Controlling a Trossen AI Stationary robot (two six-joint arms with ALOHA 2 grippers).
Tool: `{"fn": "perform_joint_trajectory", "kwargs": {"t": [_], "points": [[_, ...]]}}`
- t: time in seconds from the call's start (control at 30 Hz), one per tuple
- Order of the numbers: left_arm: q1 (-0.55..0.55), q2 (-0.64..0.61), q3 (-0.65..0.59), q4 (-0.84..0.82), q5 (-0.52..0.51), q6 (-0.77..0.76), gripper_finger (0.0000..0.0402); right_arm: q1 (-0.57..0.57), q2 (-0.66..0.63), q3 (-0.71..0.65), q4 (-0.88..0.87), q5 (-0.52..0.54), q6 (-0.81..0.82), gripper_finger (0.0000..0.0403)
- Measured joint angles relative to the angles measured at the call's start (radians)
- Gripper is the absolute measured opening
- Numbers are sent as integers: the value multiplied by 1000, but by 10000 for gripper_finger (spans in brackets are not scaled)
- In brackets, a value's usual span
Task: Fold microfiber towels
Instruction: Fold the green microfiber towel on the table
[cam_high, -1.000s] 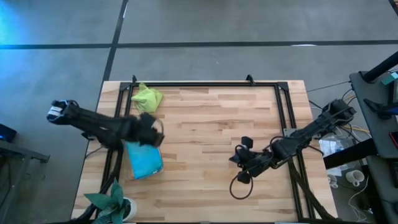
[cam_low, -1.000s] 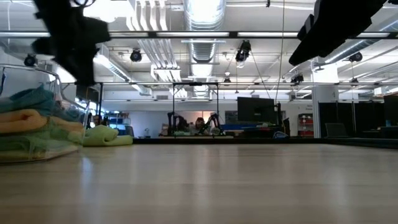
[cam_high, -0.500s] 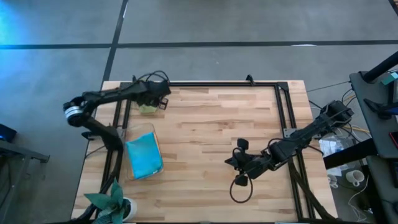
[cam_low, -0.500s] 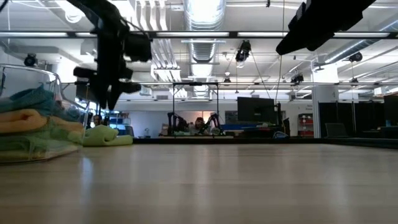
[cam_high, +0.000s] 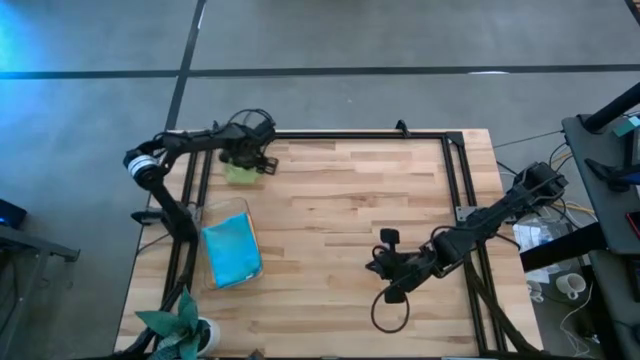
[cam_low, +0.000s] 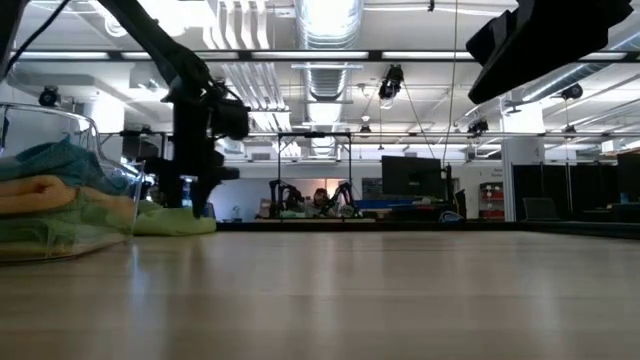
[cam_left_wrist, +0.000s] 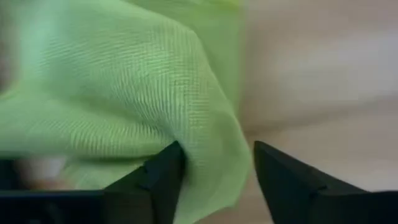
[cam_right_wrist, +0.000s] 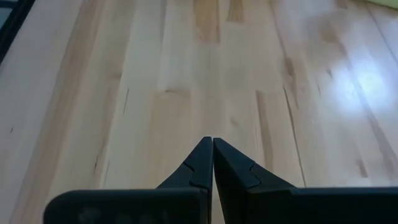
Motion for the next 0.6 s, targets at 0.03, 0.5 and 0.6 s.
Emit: {"fn": "perform_joint_trajectory", "kwargs": {"t": [0.03, 0.5, 0.6], "points": [[-22, 8, -2, 16, 29, 9, 156, 0, 0, 0, -5, 0, 0, 9], [-594, 61, 4, 520, 136, 132, 5, -8, -17, 13, -214, -2, 84, 9], [-722, 58, 6, 638, 134, 206, 6, -25, -20, 24, -278, -6, 172, 9]]}}
